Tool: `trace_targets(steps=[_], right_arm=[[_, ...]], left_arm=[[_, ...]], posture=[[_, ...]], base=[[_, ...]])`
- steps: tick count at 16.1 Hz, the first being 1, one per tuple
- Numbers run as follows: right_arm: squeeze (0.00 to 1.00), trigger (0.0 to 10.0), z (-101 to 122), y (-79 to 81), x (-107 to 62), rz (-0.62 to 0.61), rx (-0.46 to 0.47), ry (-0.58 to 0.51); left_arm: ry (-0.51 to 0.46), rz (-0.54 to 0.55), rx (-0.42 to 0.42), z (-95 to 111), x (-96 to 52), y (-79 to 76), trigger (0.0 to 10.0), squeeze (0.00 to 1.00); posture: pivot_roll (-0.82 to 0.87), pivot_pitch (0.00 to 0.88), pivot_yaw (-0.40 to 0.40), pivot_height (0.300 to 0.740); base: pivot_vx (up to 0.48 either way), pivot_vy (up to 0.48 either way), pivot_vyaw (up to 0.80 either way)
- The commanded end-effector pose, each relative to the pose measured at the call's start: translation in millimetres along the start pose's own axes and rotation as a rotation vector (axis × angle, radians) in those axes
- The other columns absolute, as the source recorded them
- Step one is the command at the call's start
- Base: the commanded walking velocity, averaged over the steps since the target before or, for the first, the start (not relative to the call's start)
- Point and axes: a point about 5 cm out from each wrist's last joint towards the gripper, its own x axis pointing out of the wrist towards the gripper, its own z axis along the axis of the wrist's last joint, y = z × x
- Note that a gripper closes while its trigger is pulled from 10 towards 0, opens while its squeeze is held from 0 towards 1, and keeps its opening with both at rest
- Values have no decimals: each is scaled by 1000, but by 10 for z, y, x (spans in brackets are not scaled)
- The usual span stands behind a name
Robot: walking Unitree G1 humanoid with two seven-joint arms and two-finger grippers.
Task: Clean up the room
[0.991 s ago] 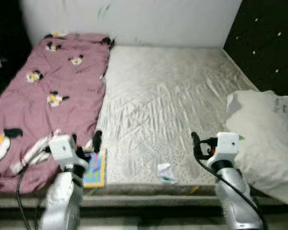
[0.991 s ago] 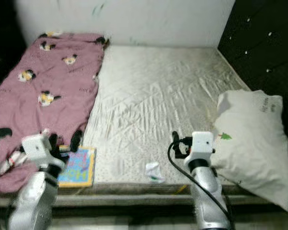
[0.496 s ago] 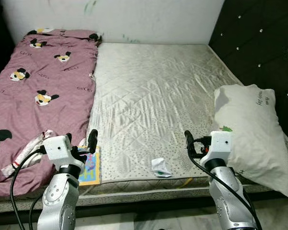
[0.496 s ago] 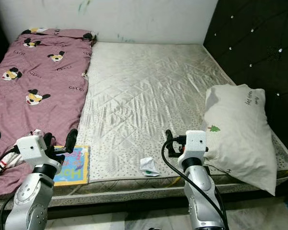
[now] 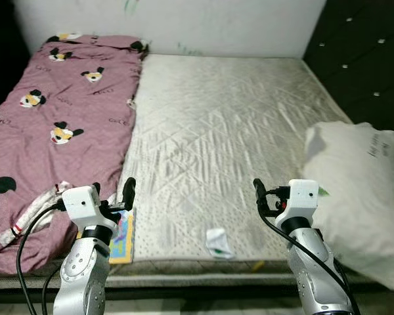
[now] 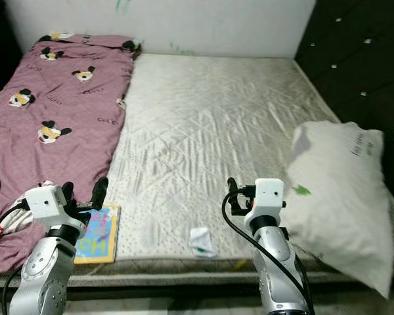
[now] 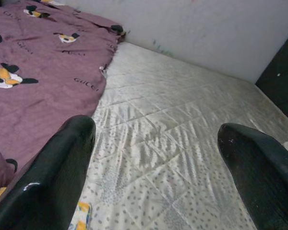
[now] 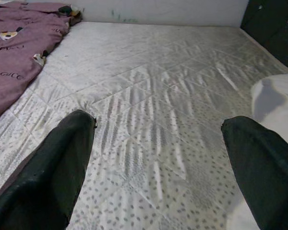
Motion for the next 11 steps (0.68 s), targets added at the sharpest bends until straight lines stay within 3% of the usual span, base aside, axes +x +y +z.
trace_targets(steps=[1,9,11], right_arm=[[0,10000,-7,-6,9,-5,0,8],[0,10000,-21,5,34,-15,7,11],[0,10000,-36,14,58,-16,5,12]], left_arm=[[1,3,9,5,-5,24,10000,0],[16,7,15,-16,21,45,10000,0],[24,16,3,-14,31,80,10000,0]], posture=[[-7,87,-41,740],[-6,73,-30,740],[-2,55,-21,740]], base=[[274,0,0],[0,0,0],[0,0,-550]])
